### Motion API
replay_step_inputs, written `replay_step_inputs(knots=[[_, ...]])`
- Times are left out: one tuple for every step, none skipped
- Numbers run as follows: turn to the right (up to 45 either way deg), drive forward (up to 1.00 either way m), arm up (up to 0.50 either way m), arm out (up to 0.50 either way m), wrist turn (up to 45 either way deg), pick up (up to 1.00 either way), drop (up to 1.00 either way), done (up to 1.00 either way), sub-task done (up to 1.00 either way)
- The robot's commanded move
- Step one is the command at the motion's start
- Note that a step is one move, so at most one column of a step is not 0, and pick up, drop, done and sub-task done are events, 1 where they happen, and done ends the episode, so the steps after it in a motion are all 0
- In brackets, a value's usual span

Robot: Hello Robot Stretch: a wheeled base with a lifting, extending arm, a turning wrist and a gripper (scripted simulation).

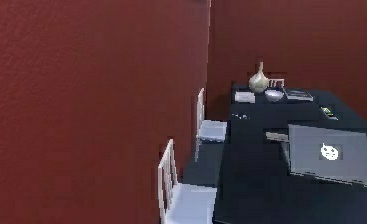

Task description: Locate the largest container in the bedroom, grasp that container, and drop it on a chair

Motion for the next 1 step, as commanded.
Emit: replay_step_inputs(knots=[[0.0,0.00,0.00,-0.10,0.0,0.00,0.00,0.00,0.00]])
